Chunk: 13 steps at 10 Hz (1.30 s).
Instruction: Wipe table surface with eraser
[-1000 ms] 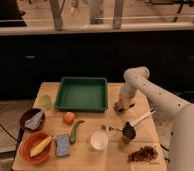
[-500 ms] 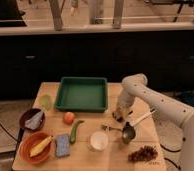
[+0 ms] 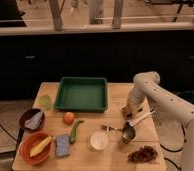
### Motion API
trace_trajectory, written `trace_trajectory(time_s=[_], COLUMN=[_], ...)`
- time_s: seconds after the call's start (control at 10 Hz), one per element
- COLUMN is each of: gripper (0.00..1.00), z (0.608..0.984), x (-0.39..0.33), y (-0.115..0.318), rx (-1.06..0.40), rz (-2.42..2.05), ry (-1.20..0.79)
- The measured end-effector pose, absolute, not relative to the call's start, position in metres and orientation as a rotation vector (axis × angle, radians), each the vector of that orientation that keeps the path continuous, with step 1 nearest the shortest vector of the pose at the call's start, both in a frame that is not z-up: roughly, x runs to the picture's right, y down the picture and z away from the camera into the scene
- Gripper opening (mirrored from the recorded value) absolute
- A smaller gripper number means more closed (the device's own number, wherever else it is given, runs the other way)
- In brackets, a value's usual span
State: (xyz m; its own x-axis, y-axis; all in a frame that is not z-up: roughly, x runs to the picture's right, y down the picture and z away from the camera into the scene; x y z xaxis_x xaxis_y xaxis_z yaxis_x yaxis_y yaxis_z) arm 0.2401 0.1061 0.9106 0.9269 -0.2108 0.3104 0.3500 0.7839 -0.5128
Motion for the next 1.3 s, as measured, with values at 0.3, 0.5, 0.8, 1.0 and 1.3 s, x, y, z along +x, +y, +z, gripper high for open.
trace_trajectory(time_s=[0.3,0.5,0.8,1.0,1.3], gripper=[0.04,0.04,0.04,0.04,0.04], z=[0.926,0.923,0.902,0.888,0.887], x=[0.220,0.189,0.160,0.164,0.207], y=[0.084,0.088,0.117,0.140,0.143], rx=[-0.592,-0.593,-0.601,-0.616,-0.619], rz=[-0.332,-0.384,-0.458,-0.474,-0.433], ry=[-0.238,-0.263,-0.313,-0.323,-0.284])
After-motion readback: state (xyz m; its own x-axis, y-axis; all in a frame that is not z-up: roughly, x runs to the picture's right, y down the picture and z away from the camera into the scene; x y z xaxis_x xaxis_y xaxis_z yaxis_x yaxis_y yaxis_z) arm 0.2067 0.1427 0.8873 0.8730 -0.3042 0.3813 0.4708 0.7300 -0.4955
